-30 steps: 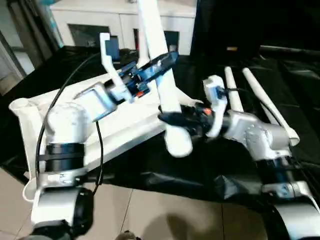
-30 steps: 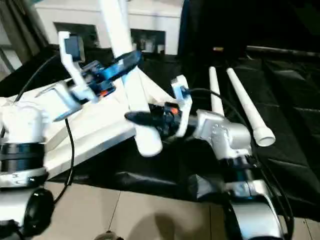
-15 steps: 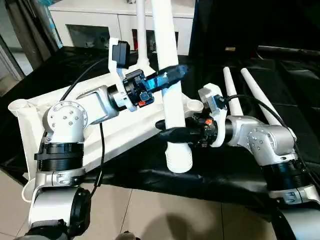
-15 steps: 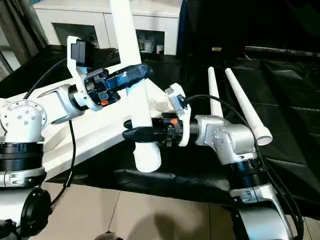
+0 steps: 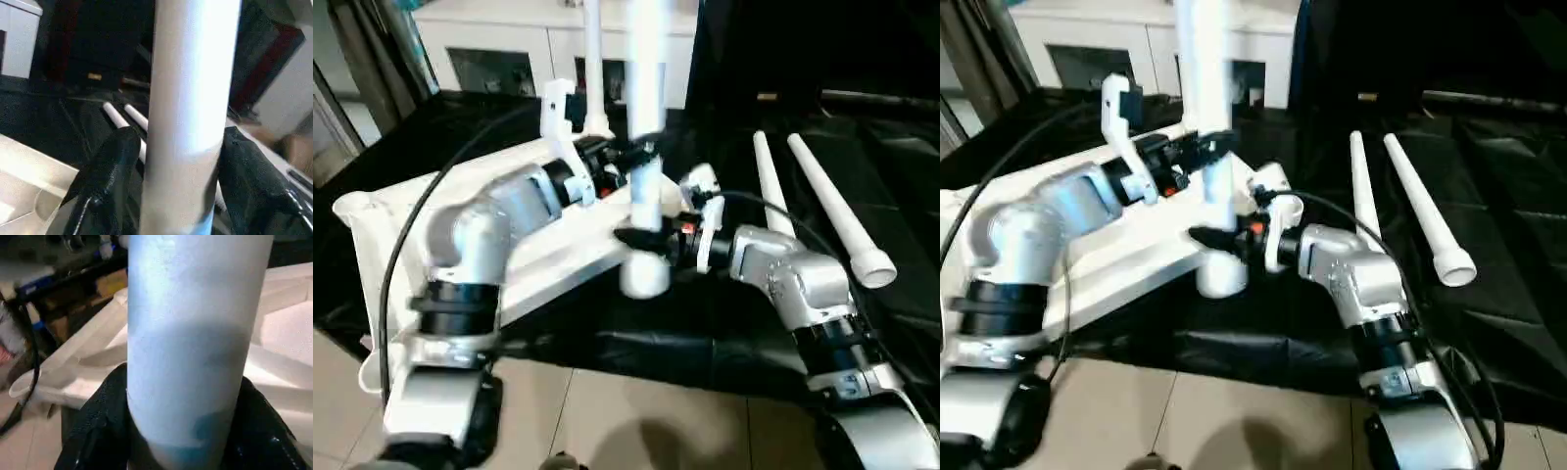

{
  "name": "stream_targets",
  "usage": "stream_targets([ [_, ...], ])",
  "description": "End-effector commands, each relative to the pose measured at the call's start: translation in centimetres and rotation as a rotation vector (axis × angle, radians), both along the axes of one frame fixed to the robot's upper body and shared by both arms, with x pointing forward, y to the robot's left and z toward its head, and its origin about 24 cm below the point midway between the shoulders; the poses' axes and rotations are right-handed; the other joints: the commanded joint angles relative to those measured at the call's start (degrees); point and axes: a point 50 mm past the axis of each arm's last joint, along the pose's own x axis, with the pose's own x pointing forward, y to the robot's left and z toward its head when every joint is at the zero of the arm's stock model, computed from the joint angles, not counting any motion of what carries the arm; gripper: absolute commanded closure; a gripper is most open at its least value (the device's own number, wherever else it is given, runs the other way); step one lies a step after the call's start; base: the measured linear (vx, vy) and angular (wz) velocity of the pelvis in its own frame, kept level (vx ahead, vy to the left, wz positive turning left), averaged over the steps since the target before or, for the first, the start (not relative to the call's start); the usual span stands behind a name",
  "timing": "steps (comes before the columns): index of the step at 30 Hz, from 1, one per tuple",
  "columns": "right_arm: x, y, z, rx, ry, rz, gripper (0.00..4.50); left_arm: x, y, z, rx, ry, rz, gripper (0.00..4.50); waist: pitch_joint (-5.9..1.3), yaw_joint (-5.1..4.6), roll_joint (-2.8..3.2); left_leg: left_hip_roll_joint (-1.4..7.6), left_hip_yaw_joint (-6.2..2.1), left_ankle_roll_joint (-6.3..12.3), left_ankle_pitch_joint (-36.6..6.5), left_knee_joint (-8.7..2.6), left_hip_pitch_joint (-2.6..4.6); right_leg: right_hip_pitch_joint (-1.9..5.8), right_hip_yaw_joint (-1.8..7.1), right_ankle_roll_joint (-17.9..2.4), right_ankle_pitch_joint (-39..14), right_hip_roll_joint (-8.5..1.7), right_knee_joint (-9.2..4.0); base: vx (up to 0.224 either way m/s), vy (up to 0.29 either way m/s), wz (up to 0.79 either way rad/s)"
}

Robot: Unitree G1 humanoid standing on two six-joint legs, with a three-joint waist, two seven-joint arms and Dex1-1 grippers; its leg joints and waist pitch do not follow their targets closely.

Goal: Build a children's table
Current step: Insert table leg to table base

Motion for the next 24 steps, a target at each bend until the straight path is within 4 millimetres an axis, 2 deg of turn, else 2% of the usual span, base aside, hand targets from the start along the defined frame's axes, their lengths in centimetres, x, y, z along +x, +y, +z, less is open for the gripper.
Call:
stream_targets([
  [1,0.0,0.0,0.5,0.000,-0.044,-0.031,2.59,-0.1,0.1,-0.2,0.012,-0.010,0.036,1.73,-5.10,-0.17,-0.51,0.87,-0.34,-0.22,-2.7,-3.96,-0.11,4.16,3.01,-9.4,-4.2,-3.06,-3.54,0.000,0.000,0.00],
  [3,0.0,0.3,0.4,-0.003,-0.050,-0.052,2.60,0.0,-0.1,-0.5,0.028,-0.014,0.059,1.91,-5.09,-0.22,-0.40,0.92,-0.32,0.33,-2.3,-3.94,-0.14,4.08,2.93,-9.5,-4.1,-3.03,-3.65,0.000,0.000,0.00],
  [5,0.0,0.5,0.4,-0.008,-0.057,-0.068,2.60,0.0,-0.4,-0.8,0.022,-0.002,0.069,2.02,-5.05,-0.34,0.00,0.97,-0.29,0.24,-2.6,-3.90,0.01,3.93,3.00,-9.8,-3.8,-3.06,-3.66,0.000,0.000,0.00],
  [8,0.1,0.6,0.6,-0.008,-0.063,-0.076,2.60,0.1,-0.4,-0.8,0.004,0.009,0.089,2.35,-5.02,-0.41,-0.15,0.97,-0.31,0.15,-3.6,-3.98,0.03,4.09,3.00,-9.9,-4.2,-3.10,-3.71,0.000,0.000,0.00],
  [10,0.1,0.5,0.7,-0.007,-0.071,-0.084,2.60,0.3,-0.2,-0.8,-0.002,0.012,0.115,2.46,-4.96,-0.45,0.13,0.94,-0.29,0.09,-4.4,-3.97,0.07,4.04,3.03,-10.0,-4.6,-3.09,-3.79,0.000,0.000,0.00],
  [14,0.2,0.3,1.0,-0.018,-0.106,-0.080,2.60,0.6,0.4,-0.3,-0.035,-0.013,0.131,2.55,-4.97,-0.56,-0.02,0.90,-0.34,-0.04,-4.6,-4.01,0.00,4.16,2.99,-9.6,-4.8,-3.05,-3.86,0.000,0.000,0.00],
  [16,0.0,0.3,1.3,0.039,-0.095,-0.049,2.60,0.6,0.5,-0.1,-0.044,-0.019,0.123,2.56,-4.95,-0.61,-0.11,0.89,-0.30,0.19,-4.7,-4.01,-0.03,4.21,3.00,-9.7,-4.8,-3.10,-3.83,0.000,0.000,0.00],
  [18,-0.1,0.0,1.6,0.081,-0.082,-0.028,2.04,0.5,0.6,0.1,-0.052,-0.029,0.099,2.59,-4.94,-0.69,-0.15,0.92,-0.31,0.46,-4.6,-4.01,-0.04,4.19,2.99,-9.9,-4.6,-3.07,-3.84,0.000,0.000,0.00],
  [21,-0.4,-0.6,1.7,0.083,-0.062,0.051,1.88,0.2,0.5,0.4,-0.053,-0.038,0.023,2.61,-5.04,-0.69,-0.21,0.90,-0.35,1.04,-4.2,-3.91,-0.02,4.35,2.96,-10.4,-3.8,-3.01,-3.67,0.000,0.000,0.00],
  [24,-0.8,-1.3,1.7,0.065,-0.042,0.135,1.48,-0.4,0.4,0.7,-0.050,-0.043,-0.077,2.64,-4.97,-0.71,-0.19,0.93,-0.30,1.58,-3.9,-3.88,0.04,4.26,2.95,-10.6,-3.9,-2.99,-3.65,0.000,0.000,0.00],
])
